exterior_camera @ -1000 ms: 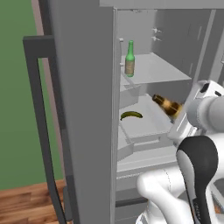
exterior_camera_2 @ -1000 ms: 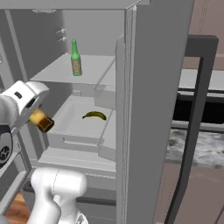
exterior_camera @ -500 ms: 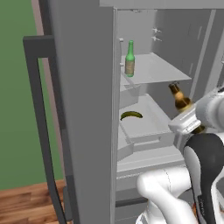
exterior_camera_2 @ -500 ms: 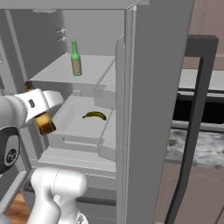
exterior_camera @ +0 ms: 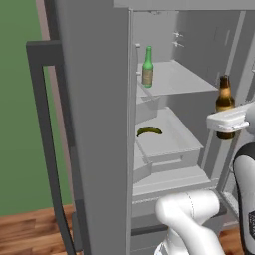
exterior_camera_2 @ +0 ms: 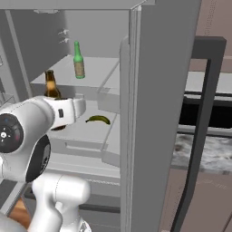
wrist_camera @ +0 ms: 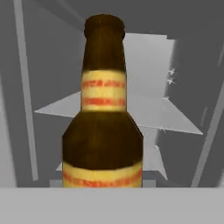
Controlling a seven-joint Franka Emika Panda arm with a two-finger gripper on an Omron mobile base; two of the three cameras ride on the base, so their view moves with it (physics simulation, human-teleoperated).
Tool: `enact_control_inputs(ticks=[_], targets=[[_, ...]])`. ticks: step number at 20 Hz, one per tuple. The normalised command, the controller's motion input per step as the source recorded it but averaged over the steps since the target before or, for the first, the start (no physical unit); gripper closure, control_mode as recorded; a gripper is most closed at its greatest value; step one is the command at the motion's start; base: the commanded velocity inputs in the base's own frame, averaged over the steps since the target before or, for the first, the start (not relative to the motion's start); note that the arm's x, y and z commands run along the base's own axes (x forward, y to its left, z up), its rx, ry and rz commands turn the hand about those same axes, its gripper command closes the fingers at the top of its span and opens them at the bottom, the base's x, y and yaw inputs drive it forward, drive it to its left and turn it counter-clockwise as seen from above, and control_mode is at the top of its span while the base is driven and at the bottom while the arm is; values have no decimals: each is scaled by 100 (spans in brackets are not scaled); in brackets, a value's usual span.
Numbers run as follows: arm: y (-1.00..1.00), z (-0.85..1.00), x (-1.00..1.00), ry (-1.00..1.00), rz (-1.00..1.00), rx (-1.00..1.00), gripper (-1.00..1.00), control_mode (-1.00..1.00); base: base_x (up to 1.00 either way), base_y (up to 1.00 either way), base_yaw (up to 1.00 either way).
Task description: Place the beers on the top shelf of the fridge to keep them out of children's reach, and place the banana on lower shelves for easy access.
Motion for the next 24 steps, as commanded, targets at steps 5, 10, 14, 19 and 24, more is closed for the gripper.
enact_control_inputs(ticks=[5, 10, 14, 19, 24], targets=[[-4, 1, 26, -11, -8, 20, 100, -100, 0, 0, 0], [0, 4, 34, -4, -14, 17, 100, -100, 0, 0, 0], [-3, 2, 44, -2, -14, 8, 100, -100, 0, 0, 0], [-4, 0, 49, 0, -11, 4, 100, -100, 0, 0, 0], [-17, 12, 42, 0, -5, 0, 100, -100, 0, 0, 0]])
